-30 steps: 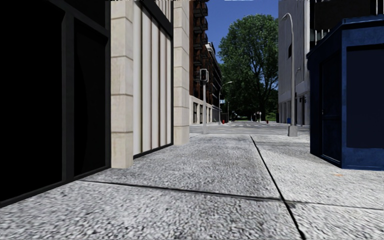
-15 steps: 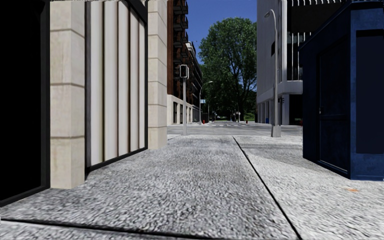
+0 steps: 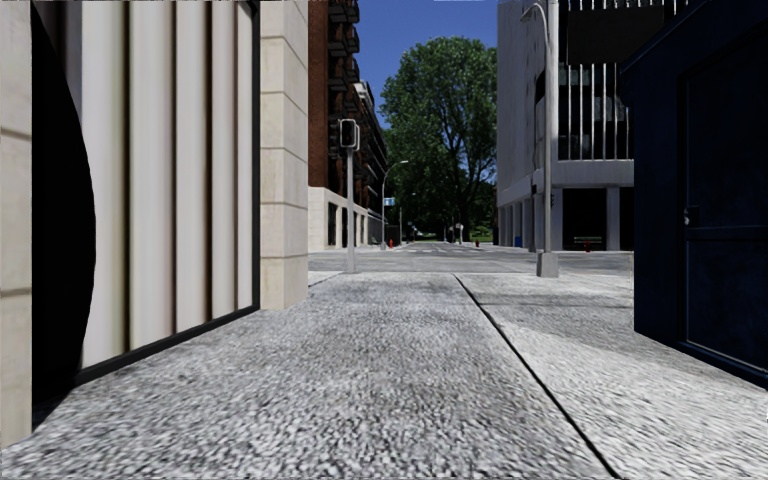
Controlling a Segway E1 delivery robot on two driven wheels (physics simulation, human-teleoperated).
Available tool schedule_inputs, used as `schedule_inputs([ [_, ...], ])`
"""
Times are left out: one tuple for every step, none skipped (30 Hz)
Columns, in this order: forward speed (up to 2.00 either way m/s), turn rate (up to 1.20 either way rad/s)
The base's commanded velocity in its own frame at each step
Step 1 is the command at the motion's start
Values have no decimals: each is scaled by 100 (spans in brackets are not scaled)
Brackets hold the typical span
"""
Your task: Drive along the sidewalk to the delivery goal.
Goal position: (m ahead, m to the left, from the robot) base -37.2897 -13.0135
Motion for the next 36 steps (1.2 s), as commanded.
schedule_inputs([
  [158, -71],
  [158, -16],
  [158, -5],
  [158, -5],
  [158, -1],
  [157, 0],
  [157, 0],
  [157, 0],
  [157, 0],
  [157, 0],
  [157, 0],
  [157, 0],
  [157, 0],
  [157, 0],
  [157, 0],
  [157, 0],
  [157, 0],
  [157, 0],
  [157, 0],
  [157, 0],
  [157, 0],
  [157, 0],
  [157, 0],
  [157, 0],
  [157, 0],
  [157, 0],
  [157, 0],
  [157, 0],
  [157, 0],
  [157, 0],
  [157, 0],
  [157, 0],
  [157, 0],
  [157, 0],
  [157, 0],
  [157, 0],
])
